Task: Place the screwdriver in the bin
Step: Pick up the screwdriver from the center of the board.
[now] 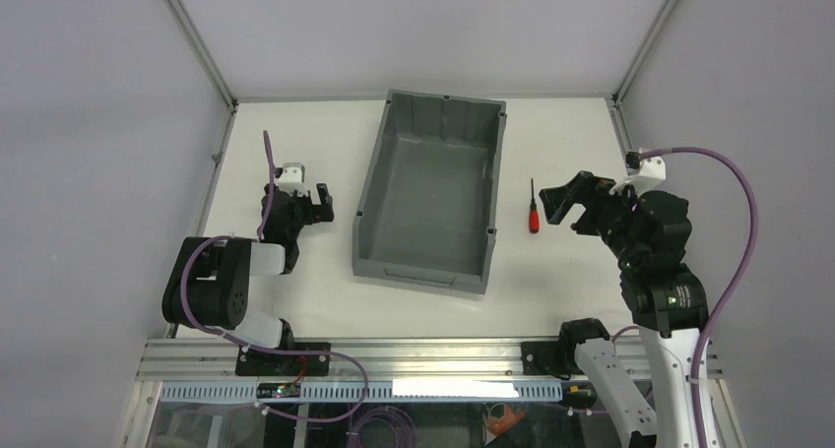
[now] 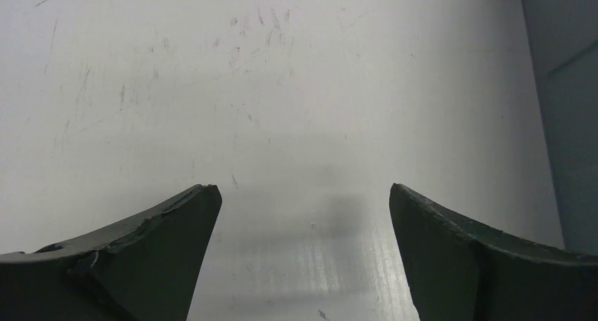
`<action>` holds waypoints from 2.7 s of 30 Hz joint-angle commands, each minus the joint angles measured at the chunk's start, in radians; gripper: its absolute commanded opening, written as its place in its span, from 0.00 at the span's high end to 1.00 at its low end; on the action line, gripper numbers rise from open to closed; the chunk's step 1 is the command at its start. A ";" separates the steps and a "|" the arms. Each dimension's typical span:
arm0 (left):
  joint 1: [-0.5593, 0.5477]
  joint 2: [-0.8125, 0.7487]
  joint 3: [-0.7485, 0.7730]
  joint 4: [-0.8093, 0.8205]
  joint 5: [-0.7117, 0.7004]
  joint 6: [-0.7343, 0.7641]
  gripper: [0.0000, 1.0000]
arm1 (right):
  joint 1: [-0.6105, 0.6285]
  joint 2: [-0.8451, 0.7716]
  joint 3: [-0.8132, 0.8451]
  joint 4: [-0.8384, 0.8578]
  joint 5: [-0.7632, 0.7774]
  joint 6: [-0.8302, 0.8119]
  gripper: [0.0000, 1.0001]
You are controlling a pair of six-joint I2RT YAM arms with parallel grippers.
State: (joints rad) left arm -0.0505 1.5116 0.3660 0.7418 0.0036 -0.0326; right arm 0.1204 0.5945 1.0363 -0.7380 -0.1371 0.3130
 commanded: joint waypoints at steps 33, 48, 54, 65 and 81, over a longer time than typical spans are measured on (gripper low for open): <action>0.006 -0.006 0.017 0.059 0.017 0.023 0.01 | 0.002 0.374 0.394 -0.142 0.084 -0.103 0.00; 0.006 -0.005 0.017 0.059 0.016 0.023 0.01 | 0.000 0.639 0.446 -0.210 0.254 -0.103 0.00; 0.006 -0.005 0.018 0.059 0.017 0.023 0.01 | 0.002 0.706 0.366 -0.168 0.239 -0.088 0.01; 0.006 -0.005 0.017 0.059 0.016 0.023 0.01 | 0.000 0.819 0.232 -0.086 0.216 -0.065 0.03; 0.006 -0.006 0.017 0.059 0.016 0.023 0.01 | 0.001 1.043 0.126 0.026 0.197 -0.061 0.18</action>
State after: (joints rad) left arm -0.0505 1.5116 0.3660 0.7418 0.0032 -0.0326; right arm 0.1204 1.6009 1.1679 -0.7776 0.0658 0.2413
